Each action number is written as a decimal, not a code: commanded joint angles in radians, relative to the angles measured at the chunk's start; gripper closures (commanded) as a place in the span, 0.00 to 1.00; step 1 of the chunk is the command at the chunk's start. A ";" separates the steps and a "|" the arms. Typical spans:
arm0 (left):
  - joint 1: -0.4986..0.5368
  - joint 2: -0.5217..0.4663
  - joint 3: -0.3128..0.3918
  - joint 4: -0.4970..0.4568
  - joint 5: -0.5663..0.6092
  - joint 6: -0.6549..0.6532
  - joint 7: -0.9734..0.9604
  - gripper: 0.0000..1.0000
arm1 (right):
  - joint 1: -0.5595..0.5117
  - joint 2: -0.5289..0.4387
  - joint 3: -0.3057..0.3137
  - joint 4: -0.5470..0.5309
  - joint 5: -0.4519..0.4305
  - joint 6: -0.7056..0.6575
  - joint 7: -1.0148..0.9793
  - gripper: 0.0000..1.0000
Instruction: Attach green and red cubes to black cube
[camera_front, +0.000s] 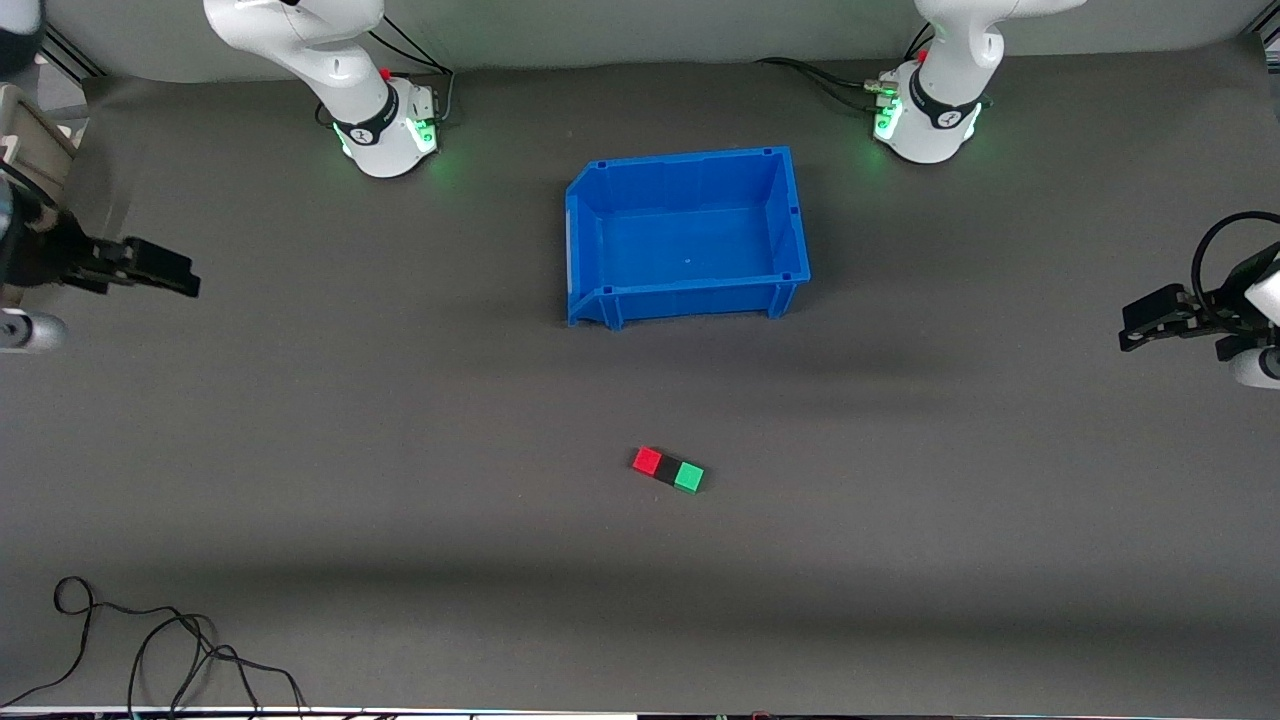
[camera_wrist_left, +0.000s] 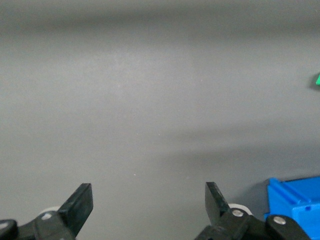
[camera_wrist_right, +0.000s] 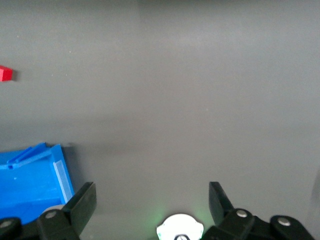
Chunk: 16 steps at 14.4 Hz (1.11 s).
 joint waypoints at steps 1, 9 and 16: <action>-0.013 -0.038 0.006 -0.066 -0.012 0.012 -0.067 0.00 | 0.011 -0.022 -0.002 -0.057 -0.027 0.044 -0.027 0.00; -0.002 -0.156 0.014 -0.188 -0.035 0.057 -0.062 0.00 | 0.012 -0.039 0.000 -0.098 -0.027 0.066 -0.029 0.00; -0.007 -0.147 0.012 -0.164 0.015 -0.003 -0.053 0.00 | -0.009 -0.313 0.003 -0.560 -0.027 0.440 -0.087 0.00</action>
